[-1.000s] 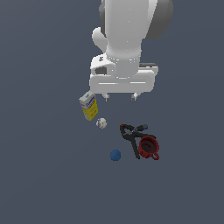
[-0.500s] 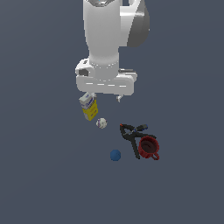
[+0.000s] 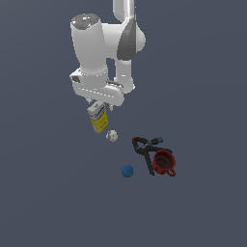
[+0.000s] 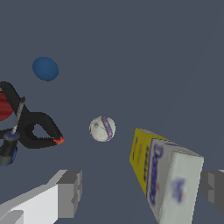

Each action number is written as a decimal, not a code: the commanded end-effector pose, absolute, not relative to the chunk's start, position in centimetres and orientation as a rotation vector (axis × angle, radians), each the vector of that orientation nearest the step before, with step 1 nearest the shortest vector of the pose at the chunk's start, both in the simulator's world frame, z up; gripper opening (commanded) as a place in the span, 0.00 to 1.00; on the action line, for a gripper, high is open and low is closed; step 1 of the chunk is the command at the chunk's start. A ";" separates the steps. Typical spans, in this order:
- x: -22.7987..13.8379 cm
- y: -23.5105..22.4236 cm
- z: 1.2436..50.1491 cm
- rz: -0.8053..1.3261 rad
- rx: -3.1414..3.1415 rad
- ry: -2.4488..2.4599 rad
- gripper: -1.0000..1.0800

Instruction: Pick up a designated object from a clutter of objects.

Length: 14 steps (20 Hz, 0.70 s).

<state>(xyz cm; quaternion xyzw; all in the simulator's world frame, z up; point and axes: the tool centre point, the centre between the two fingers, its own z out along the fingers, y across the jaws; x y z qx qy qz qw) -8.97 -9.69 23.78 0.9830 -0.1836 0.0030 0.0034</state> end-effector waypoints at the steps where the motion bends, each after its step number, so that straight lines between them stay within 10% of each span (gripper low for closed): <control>1: -10.7 -11.0 22.7 0.007 3.066 -0.658 0.96; 14: -15.1 -13.4 20.2 0.000 3.023 -0.854 0.96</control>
